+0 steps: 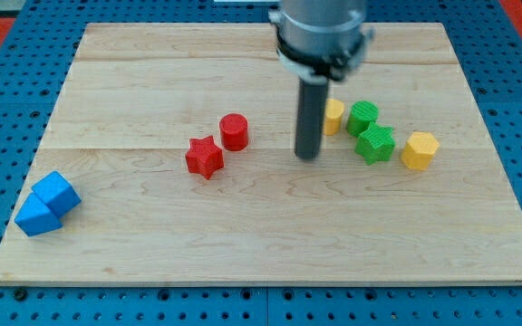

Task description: Separate the red circle from the red star

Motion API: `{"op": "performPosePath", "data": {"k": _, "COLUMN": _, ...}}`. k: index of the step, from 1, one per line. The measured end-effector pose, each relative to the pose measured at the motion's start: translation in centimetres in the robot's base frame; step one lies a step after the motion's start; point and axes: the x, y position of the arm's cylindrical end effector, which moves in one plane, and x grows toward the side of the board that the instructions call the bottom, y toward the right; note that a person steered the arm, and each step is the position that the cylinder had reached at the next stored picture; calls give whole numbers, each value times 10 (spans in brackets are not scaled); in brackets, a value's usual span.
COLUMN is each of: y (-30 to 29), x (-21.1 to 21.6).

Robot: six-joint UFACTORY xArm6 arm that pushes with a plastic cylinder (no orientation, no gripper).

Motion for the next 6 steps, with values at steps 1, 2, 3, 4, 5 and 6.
{"op": "performPosePath", "data": {"k": 1, "y": -75, "x": 27}}
{"op": "performPosePath", "data": {"k": 2, "y": -124, "x": 6}}
{"op": "performPosePath", "data": {"k": 3, "y": -124, "x": -21}}
{"op": "performPosePath", "data": {"k": 4, "y": -105, "x": -44}}
{"op": "performPosePath", "data": {"k": 5, "y": -77, "x": -77}}
{"op": "performPosePath", "data": {"k": 6, "y": -70, "x": -133}}
